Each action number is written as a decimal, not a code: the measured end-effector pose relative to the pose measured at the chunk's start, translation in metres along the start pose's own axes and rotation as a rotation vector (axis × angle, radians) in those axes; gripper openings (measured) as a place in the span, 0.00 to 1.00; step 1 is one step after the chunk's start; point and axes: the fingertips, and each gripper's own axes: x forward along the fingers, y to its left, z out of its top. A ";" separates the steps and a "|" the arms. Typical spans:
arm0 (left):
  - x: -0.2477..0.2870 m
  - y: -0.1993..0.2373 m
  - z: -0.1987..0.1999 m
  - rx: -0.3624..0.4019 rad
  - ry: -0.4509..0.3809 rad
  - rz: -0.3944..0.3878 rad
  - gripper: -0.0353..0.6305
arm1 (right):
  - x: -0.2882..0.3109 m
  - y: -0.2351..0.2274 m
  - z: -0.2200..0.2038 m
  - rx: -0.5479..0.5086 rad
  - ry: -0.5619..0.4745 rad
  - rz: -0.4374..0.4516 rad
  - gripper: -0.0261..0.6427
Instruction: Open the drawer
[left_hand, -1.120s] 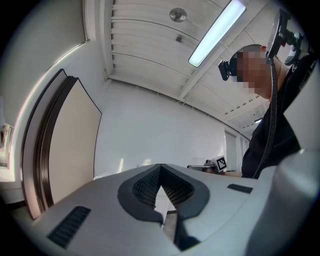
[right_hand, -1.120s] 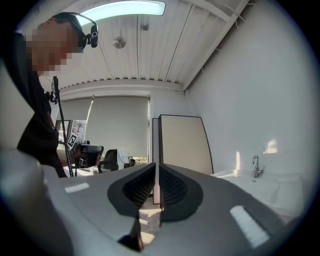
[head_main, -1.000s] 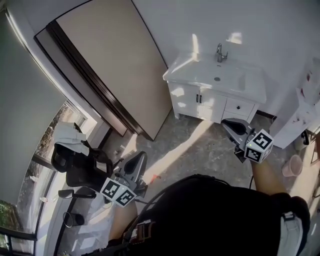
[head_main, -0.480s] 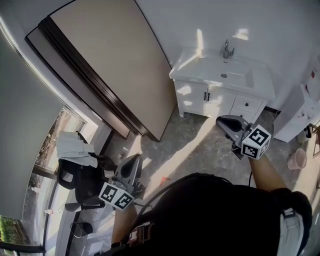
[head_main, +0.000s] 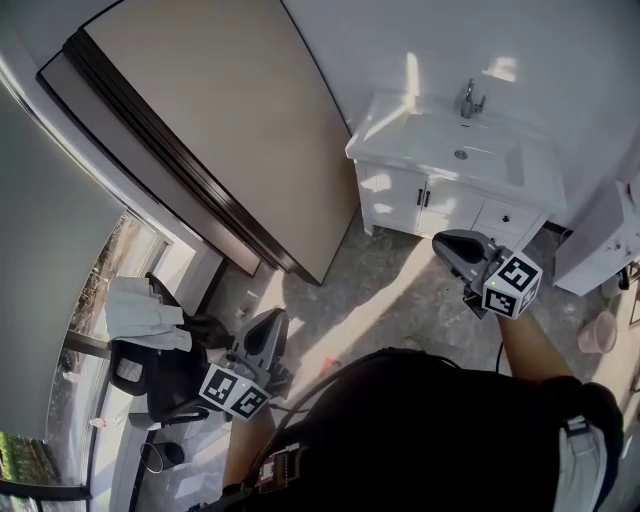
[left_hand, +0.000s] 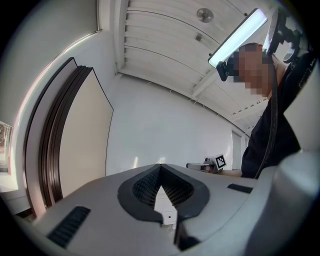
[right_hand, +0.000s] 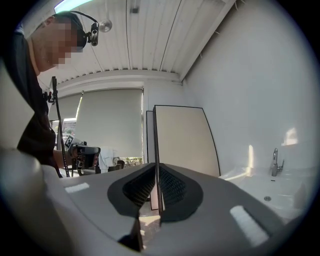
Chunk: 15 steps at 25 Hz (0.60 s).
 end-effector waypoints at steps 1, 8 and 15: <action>0.012 0.003 0.000 0.004 0.000 0.005 0.05 | 0.005 -0.013 0.000 0.001 -0.002 0.006 0.05; 0.111 0.019 0.016 0.029 -0.013 0.061 0.05 | 0.042 -0.123 0.023 -0.003 -0.015 0.074 0.05; 0.204 0.031 0.012 0.019 -0.020 0.096 0.05 | 0.065 -0.216 0.035 -0.021 -0.023 0.134 0.05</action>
